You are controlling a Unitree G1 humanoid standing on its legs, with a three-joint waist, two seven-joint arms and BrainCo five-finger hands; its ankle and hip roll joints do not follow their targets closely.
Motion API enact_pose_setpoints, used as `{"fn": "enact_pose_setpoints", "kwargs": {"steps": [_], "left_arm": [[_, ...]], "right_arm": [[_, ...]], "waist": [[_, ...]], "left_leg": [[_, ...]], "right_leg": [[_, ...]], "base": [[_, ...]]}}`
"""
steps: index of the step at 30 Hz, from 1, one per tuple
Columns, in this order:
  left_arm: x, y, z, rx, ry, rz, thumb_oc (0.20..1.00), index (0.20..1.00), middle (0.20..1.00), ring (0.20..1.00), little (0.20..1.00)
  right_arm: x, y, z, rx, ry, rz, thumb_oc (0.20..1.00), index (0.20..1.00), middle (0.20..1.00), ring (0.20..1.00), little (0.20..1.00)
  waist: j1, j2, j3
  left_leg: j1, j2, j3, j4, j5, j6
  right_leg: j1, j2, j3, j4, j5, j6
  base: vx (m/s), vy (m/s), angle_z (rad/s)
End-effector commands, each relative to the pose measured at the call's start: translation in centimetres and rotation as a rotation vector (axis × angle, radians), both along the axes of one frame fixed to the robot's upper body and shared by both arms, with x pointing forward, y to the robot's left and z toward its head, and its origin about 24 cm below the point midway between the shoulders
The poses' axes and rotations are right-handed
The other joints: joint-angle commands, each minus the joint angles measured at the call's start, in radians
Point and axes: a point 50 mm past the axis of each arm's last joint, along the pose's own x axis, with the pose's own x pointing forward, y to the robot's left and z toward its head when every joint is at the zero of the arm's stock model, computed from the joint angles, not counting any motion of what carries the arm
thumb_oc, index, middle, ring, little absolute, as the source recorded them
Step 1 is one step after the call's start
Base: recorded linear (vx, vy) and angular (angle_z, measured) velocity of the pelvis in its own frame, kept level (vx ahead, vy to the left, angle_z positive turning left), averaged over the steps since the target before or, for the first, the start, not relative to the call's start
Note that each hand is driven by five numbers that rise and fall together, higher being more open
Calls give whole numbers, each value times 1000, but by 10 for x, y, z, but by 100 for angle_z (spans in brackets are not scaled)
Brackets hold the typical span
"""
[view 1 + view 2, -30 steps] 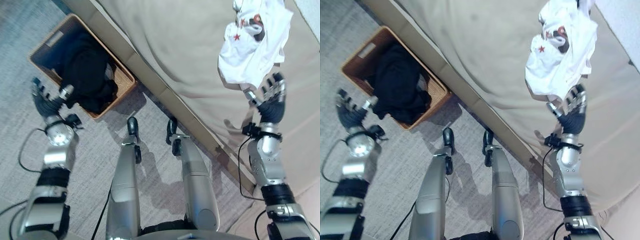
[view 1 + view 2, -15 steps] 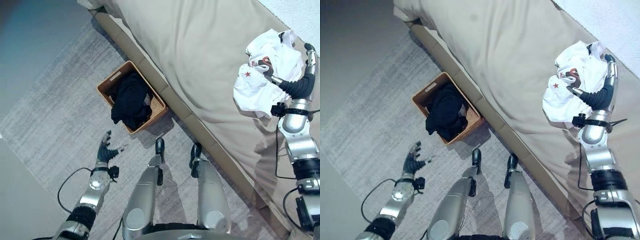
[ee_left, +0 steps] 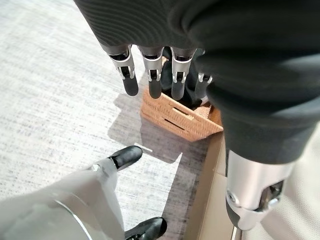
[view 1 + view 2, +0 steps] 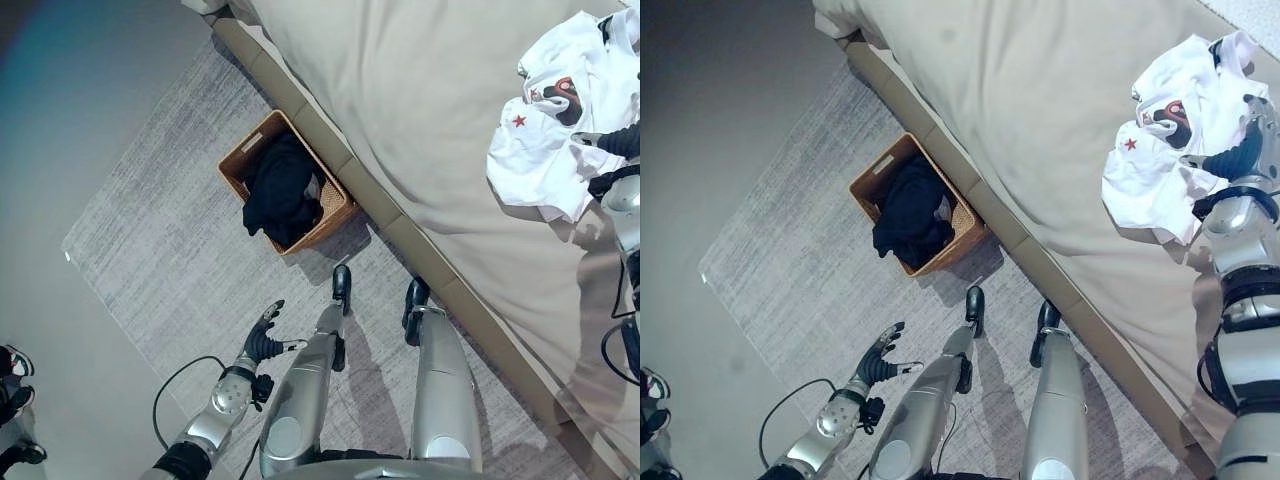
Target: Pick up clothes into the bucket
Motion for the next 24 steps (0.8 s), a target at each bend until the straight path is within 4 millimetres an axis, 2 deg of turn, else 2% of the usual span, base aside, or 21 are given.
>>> {"fn": "enact_pose_setpoints", "kwargs": {"steps": [1,3,4,5,6,7,8,12,19,20,21,24], "left_arm": [[3,3,3,-60,-18,101,1000,1000,1000,1000,1000],[4,2,3,-61,-19,101,1000,1000,1000,1000,1000],[5,-3,4,-65,-27,94,1000,1000,1000,1000,1000],[5,-4,3,-68,-21,94,1000,1000,1000,1000,1000],[6,-6,4,-68,-27,88,1000,1000,1000,1000,1000],[5,-8,3,-68,-27,79,1000,1000,1000,1000,1000],[6,-13,4,-77,-29,63,1000,1000,1000,1000,1000],[9,-22,10,-90,-54,16,1000,1000,1000,1000,1000],[17,-32,22,-128,-100,-31,1000,1000,1000,1000,1000],[19,-34,25,-135,-110,-42,1000,1000,1000,1000,1000],[19,-34,25,-135,-110,-42,1000,1000,1000,1000,1000],[21,-36,27,-143,-120,-52,1000,1000,1000,1000,1000]], "right_arm": [[-18,-19,61,-87,-91,-94,1000,1000,1000,1000,1000],[-17,-18,62,-89,-92,-93,1000,1000,1000,1000,1000],[-16,-17,69,-101,-90,-103,1000,1000,1000,1000,1000],[-15,-16,73,-105,-81,-102,1000,1000,1000,1000,1000],[-12,-11,79,-124,-78,-95,1000,1000,1000,1000,1000],[-10,-7,82,-142,-72,-88,1000,1000,1000,1000,1000],[-11,-10,81,-146,-58,-103,1000,1000,1000,1000,1000],[-6,-3,86,-172,-40,-93,1000,1000,1000,1000,1000],[10,23,91,-232,-16,-1,1000,1000,1000,1000,1000],[15,32,92,-240,-18,47,266,266,266,266,266],[15,32,92,-240,-18,47,200,200,200,200,200],[19,41,91,-258,-24,95,200,200,200,200,200]], "waist": [[8,11,41],[7,11,41],[11,19,41],[10,15,41],[13,22,41],[11,18,41],[11,22,41],[17,30,41],[21,24,41],[20,21,41],[20,21,41],[18,17,41]], "left_leg": [[36,22,-12,26,-61,-11],[34,22,-11,26,-61,-11],[8,16,-12,24,-59,-10],[20,11,-16,19,-80,-13],[-17,13,-11,25,-58,-9],[-9,8,-13,22,-79,-13],[-21,4,-11,26,-81,-13],[-74,1,-5,43,-82,-13],[-141,2,-2,66,-82,-12],[-146,3,-3,65,-80,-13],[-146,3,-3,65,-80,-13],[-146,1,-5,64,-78,-14]], "right_leg": [[32,-29,43,-111,84,82],[29,-29,44,-109,84,82],[-15,-36,52,-81,77,82],[-14,-41,66,-67,42,90],[-48,-40,59,-73,78,82],[-48,-42,69,-57,43,90],[-63,-45,75,-49,41,91],[-127,-47,86,-31,45,92],[-191,-39,92,-30,60,92],[-197,-37,93,-29,61,92],[-197,-37,93,-29,61,92],[-195,-37,93,-31,64,93]], "base": [[-6,-30,6],[0,0,0],[83,-46,1],[-6,-35,9],[77,-52,8],[-5,-26,8],[68,-33,2],[-3,-10,0],[-14,-22,-1],[0,0,0],[0,0,0],[0,0,0]]}}
